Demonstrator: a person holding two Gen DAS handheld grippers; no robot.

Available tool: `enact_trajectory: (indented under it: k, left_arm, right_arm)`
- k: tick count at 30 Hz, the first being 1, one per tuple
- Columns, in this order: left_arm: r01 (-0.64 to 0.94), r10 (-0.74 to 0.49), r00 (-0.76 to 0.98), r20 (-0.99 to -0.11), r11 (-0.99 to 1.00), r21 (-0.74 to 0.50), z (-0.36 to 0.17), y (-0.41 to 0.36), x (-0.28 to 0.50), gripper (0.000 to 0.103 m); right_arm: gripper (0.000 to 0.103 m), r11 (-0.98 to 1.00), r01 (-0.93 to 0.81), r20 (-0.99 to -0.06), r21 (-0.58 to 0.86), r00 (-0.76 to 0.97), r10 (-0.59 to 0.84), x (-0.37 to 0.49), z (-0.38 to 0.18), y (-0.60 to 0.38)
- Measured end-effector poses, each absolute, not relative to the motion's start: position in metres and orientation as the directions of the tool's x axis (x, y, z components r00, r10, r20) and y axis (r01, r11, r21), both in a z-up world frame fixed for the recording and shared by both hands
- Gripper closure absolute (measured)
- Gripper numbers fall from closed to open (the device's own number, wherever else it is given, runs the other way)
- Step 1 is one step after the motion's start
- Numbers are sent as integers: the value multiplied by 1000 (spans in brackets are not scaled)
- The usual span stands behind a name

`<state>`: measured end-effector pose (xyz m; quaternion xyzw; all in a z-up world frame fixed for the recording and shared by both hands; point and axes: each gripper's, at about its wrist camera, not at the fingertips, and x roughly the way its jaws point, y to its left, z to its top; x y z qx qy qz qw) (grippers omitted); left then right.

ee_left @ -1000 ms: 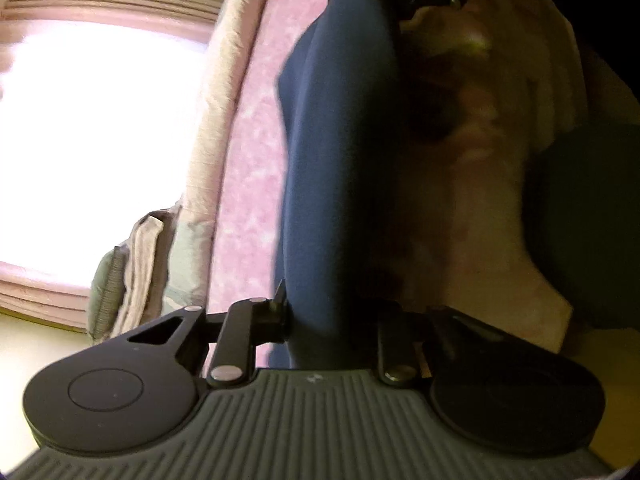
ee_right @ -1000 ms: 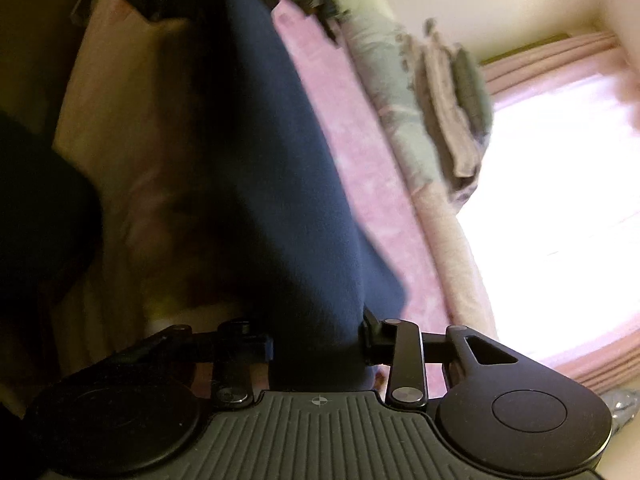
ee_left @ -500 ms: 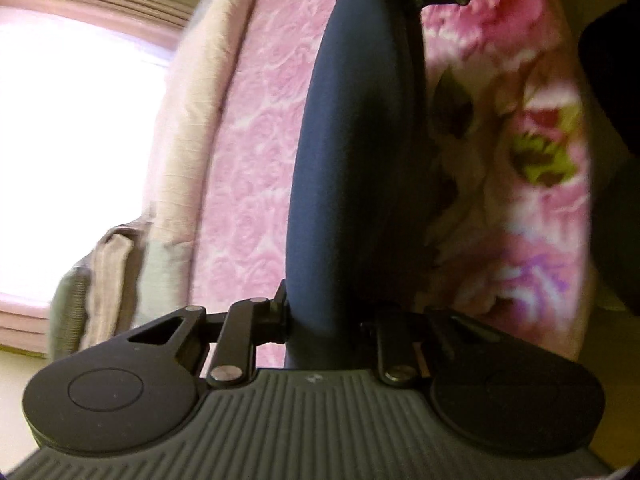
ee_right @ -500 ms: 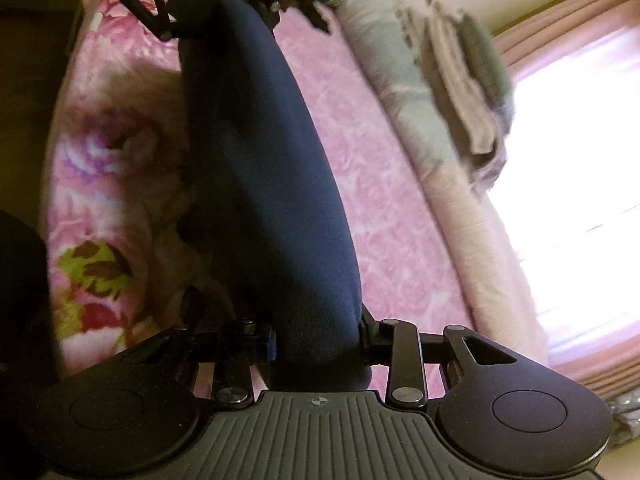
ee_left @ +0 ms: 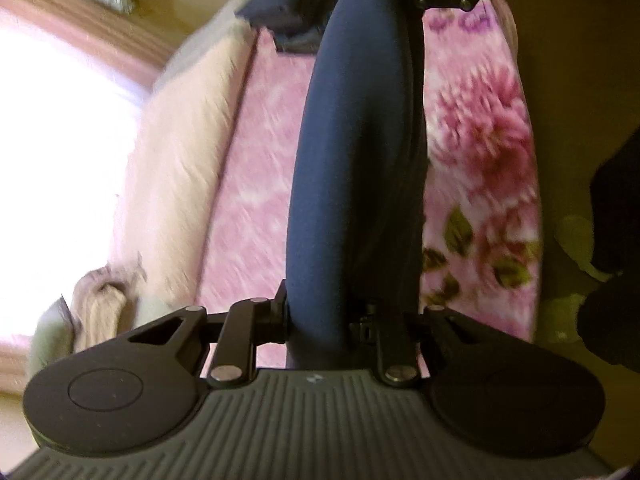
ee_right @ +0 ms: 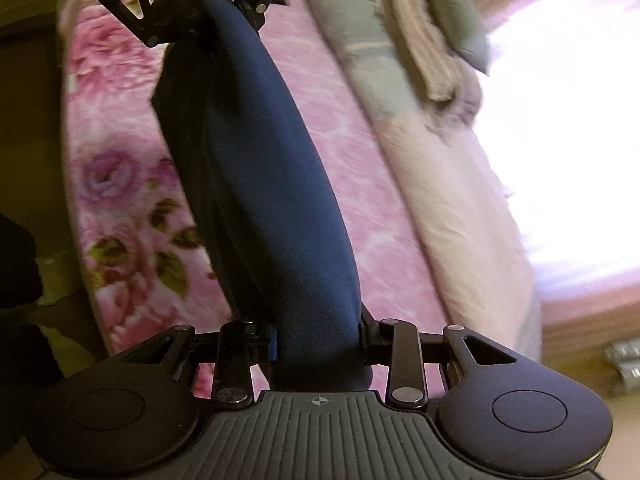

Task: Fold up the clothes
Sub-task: 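Lift the folded vest with both grippers and carry it toward the clothes stack, then lower the vest onto the stack of folded dark clothes with both grippers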

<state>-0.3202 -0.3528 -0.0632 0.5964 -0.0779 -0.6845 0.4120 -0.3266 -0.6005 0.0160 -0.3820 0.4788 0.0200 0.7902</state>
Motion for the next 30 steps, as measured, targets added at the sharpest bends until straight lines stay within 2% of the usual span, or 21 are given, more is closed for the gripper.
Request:
enact_trajectory:
  k: [6,13,24,30]
  left_arm:
    - [377,-701,-46,-711,-672,638,-36,-391,-347,84]
    - [260,-696,-141,-704,-712,652,-27,-429,-419,84]
    - [234,-682,-141,-718,-727,645,-44,-497,-579,84]
    - [220,-667,-164,-727,-743,632,-43,-532,-622,84]
  right_arm:
    - [70,721,-274,-731,-637,512,-451,-346,51,-630]
    - [70,745,-151,-716,-649,451,-532,-397,69,-677]
    - [70,769,-114,-724,-629,444,-527,-508,72,-804]
    - [70,771,-107,-729,-628,429,-534,-540,74,-857]
